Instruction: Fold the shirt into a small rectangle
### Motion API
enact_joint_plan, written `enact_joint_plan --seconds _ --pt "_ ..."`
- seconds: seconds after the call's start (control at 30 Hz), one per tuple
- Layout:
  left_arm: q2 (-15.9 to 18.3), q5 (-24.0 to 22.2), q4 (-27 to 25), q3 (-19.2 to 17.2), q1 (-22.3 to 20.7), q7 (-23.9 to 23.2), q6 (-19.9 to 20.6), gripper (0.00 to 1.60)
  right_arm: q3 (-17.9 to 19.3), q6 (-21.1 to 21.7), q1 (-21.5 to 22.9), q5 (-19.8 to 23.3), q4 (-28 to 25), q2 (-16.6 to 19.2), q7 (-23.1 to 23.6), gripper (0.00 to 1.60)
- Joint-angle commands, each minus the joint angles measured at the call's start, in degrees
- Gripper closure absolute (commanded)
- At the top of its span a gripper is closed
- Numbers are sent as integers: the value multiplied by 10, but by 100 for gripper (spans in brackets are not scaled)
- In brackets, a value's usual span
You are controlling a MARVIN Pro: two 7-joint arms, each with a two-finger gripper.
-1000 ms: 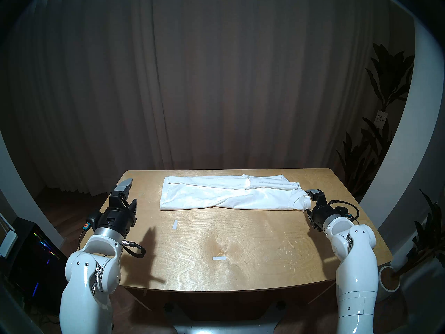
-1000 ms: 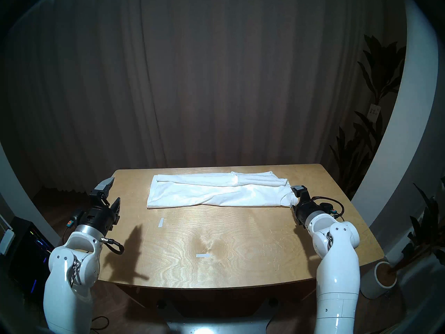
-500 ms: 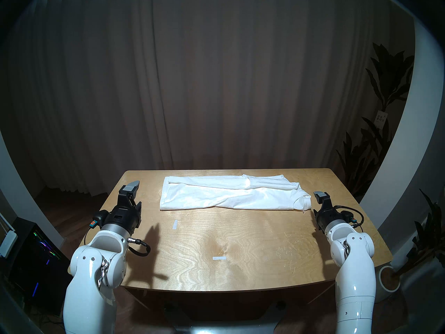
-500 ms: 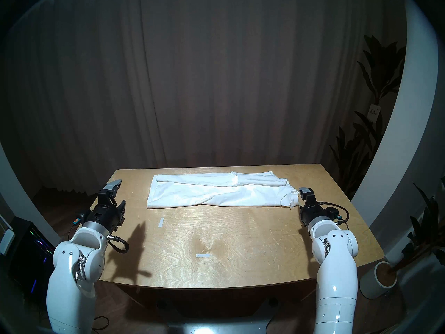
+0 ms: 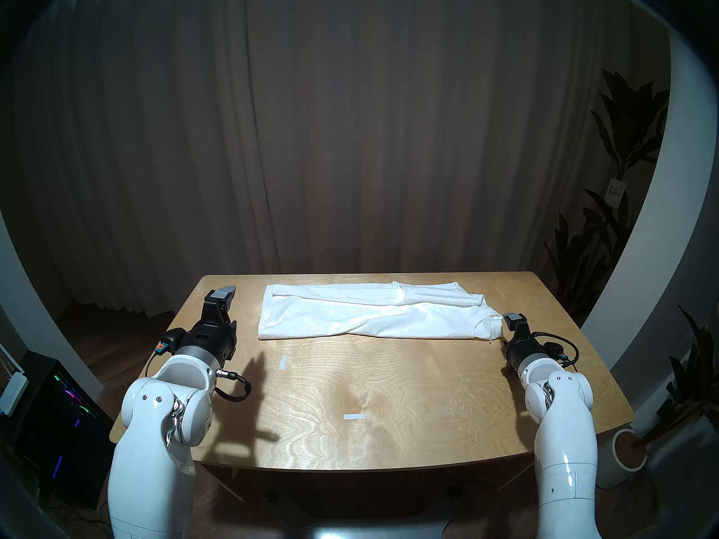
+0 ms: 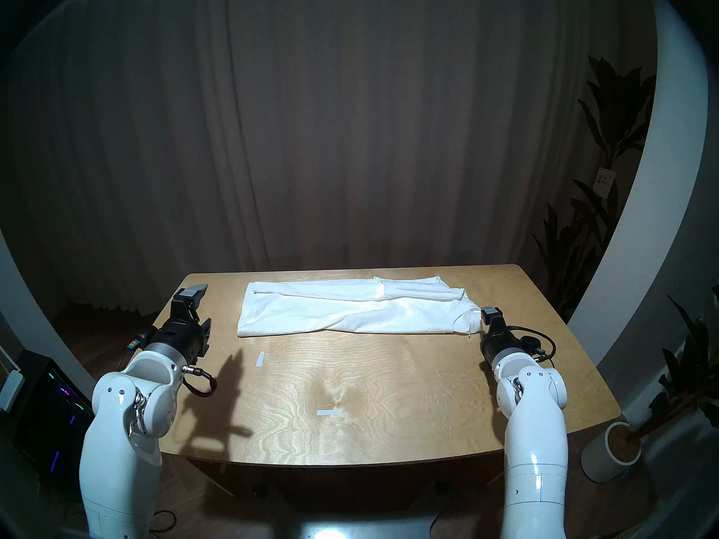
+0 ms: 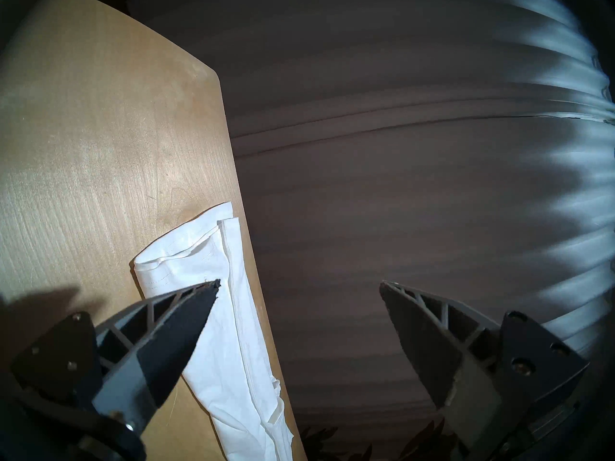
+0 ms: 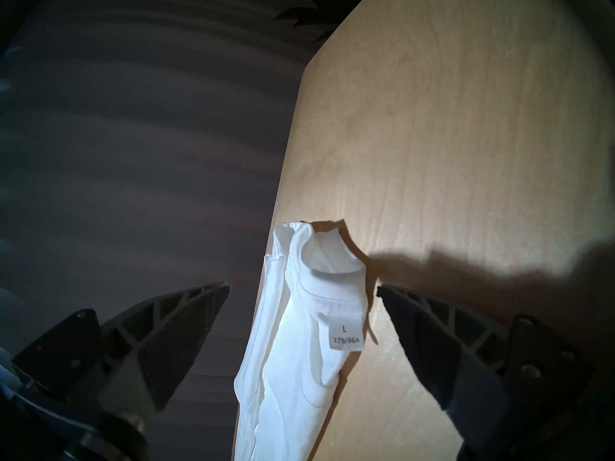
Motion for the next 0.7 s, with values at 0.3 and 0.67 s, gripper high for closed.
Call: enact_joint_plan --seconds 0.3,0.67 --pt "-15 4 -34 -7 -4 26 -27 0 -8 35 53 4 19 27 -59 0" --pt "-22 8 -58 -22 19 38 -35 0 21 91 -9 56 -68 8 -115 0"
